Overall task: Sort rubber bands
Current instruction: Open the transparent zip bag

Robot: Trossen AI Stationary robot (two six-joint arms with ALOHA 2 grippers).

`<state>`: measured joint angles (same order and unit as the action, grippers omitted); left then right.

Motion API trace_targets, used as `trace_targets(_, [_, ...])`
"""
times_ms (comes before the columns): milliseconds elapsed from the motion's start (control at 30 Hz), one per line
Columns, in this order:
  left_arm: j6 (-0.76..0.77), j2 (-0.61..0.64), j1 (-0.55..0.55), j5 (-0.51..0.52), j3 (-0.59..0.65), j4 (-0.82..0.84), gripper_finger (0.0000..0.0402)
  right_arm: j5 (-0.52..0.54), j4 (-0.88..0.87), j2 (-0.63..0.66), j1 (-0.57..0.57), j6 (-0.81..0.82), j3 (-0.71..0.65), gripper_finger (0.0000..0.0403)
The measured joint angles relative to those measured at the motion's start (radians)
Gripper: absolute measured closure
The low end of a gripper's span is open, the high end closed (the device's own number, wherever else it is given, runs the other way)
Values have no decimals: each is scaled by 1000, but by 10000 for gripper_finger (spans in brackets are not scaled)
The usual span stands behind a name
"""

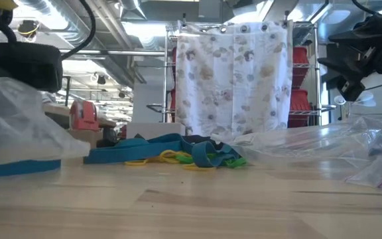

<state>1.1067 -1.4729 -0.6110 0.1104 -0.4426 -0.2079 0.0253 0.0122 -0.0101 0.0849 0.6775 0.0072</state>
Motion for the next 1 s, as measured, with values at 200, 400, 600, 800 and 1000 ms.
trace_targets(200, [-56,60,4,5,-120,208,400,-52,89,0,0,48,1,224])
trace_targets(400, [-183,91,5,103,-324,508,400,-85,115,-3,1,56,42,224])
trace_targets(600, [-379,91,38,304,-459,576,400,-97,115,-96,1,46,84,224])
trace_targets(800, [-538,91,120,329,-479,466,400,-134,202,-326,1,23,147,224])
trace_targets(1000, [-618,91,153,320,-479,376,401,-177,231,-640,1,-70,291,224])
